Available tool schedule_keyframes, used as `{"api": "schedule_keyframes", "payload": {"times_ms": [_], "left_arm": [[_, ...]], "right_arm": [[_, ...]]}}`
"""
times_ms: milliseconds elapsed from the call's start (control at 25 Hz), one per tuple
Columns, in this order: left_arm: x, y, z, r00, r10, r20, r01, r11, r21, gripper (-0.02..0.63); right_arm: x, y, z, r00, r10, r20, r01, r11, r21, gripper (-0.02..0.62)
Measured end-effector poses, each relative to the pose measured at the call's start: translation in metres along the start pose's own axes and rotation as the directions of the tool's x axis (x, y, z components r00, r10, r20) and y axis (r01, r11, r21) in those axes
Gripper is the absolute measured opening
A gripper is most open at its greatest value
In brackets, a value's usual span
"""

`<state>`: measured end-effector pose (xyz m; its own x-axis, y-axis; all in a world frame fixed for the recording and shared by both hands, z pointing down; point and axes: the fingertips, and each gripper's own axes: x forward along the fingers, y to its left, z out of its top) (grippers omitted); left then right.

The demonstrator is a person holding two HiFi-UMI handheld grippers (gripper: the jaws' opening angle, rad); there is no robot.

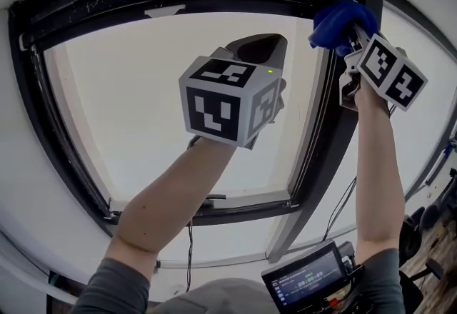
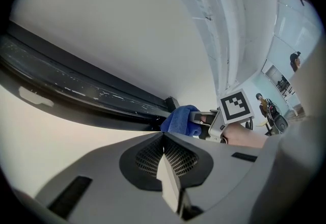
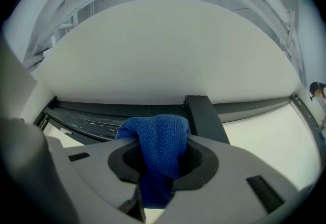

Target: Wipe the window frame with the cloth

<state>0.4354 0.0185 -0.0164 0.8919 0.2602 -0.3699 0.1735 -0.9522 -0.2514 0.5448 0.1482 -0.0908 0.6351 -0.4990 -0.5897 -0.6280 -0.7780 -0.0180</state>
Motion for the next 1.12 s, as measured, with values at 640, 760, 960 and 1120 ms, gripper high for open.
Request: {"api": "schedule_keyframes", "payload": {"times_ms": [640, 760, 960, 1120], "left_arm": [[0.036, -0.047, -0.004, 0.994, -0.104, 0.018, 0.103, 0.994, 0.023, 0.009], [0.034, -0.042, 0.022, 0.992, -0.108, 0.059, 0.105, 0.993, 0.049, 0.009], [0.041, -0.027, 0.043, 0.993, -0.103, 0.060, 0.098, 0.993, 0.073, 0.009], [0.043, -0.023, 0.031, 0.993, -0.109, 0.038, 0.106, 0.992, 0.064, 0.009]], "right_arm": [[-0.028, -0.032, 0.021, 0.996, -0.006, 0.087, 0.004, 1.000, 0.013, 0.118], [-0.023, -0.025, 0.041, 0.993, 0.003, 0.122, -0.003, 1.000, -0.006, 0.117], [-0.002, -0.022, 0.045, 0.993, -0.009, 0.116, 0.009, 1.000, -0.004, 0.118], [0.003, -0.031, 0.028, 0.996, -0.037, 0.081, 0.039, 0.999, -0.023, 0.118]]}}
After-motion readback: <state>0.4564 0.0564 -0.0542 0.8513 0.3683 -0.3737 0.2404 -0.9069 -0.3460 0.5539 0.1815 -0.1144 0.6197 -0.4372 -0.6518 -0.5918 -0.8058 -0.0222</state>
